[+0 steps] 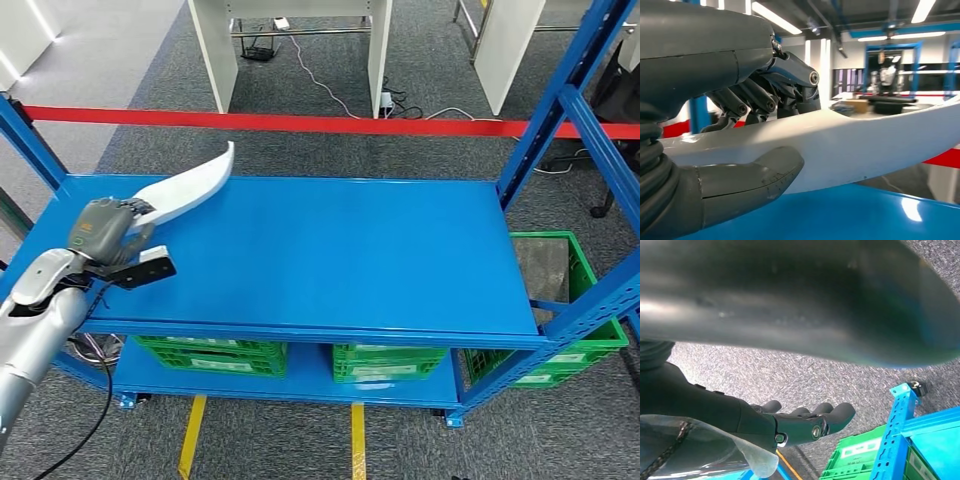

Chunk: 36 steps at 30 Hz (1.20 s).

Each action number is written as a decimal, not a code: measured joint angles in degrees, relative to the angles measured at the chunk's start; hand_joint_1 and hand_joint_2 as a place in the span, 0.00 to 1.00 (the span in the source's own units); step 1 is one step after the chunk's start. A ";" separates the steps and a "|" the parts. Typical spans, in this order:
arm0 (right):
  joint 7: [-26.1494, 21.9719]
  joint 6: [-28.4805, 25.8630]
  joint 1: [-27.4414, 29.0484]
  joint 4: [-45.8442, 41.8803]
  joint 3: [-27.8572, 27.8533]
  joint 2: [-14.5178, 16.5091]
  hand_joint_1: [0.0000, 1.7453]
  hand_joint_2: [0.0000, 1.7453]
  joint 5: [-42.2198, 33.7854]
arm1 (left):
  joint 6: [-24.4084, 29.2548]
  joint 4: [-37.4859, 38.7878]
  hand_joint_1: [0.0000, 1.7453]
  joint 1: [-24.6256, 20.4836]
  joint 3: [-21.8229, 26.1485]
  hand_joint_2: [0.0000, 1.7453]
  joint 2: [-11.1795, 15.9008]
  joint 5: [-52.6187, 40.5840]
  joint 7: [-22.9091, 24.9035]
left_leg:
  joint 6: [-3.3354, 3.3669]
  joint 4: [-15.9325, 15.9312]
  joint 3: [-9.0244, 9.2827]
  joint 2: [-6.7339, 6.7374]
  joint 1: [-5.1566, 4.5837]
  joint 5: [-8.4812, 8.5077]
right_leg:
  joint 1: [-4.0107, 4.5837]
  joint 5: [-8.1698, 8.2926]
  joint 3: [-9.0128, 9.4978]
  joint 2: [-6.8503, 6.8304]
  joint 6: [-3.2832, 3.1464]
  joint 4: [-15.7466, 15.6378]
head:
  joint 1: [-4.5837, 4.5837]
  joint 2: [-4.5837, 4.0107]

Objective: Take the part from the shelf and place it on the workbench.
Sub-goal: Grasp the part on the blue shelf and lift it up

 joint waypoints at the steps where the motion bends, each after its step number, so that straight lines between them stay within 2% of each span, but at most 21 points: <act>1: 0.00 0.00 0.00 0.00 0.00 0.01 0.00 0.00 0.01 | 0.02 -0.58 1.00 0.01 -0.70 1.00 -0.17 -0.11 0.14 | 0.00 0.00 0.00 0.00 0.00 0.00 | 0.00 0.00 0.00 0.00 0.00 0.00 | 0.00 0.00; 18: -0.01 -0.04 0.00 0.00 -0.03 0.01 0.00 0.00 -0.07 | 0.26 -7.91 1.00 0.03 -8.10 1.00 -2.53 -0.72 0.20 | 0.03 0.00 -0.01 0.00 0.00 -0.02 | -0.01 -0.01 0.00 -0.01 0.02 0.00 | -0.01 0.00; 23: -0.11 -0.19 0.04 0.00 -0.55 0.08 0.00 0.00 -0.66 | -0.29 -12.33 1.00 0.46 -11.64 1.00 -2.82 -0.82 0.32 | 0.07 0.00 -0.11 0.00 0.00 -0.05 | -0.03 -0.03 0.00 -0.02 0.04 0.00 | 0.01 0.00; 28: -0.21 -0.27 0.21 0.00 -1.08 0.22 0.00 0.00 -1.01 | -0.37 -16.62 1.00 1.79 -14.63 1.00 -2.47 -1.05 1.38 | 0.10 0.00 -0.15 0.00 0.00 -0.07 | -0.06 -0.05 0.00 -0.01 0.07 0.00 | 0.01 0.00; 36: -1.66 -1.15 0.36 0.00 -1.73 0.31 0.00 0.00 -1.82 | 0.78 -19.76 1.00 3.95 -16.09 1.00 -0.63 -1.02 1.81 | 0.11 -0.01 -0.15 0.00 0.00 -0.08 | -0.06 -0.09 0.00 -0.03 0.12 0.00 | -0.01 0.00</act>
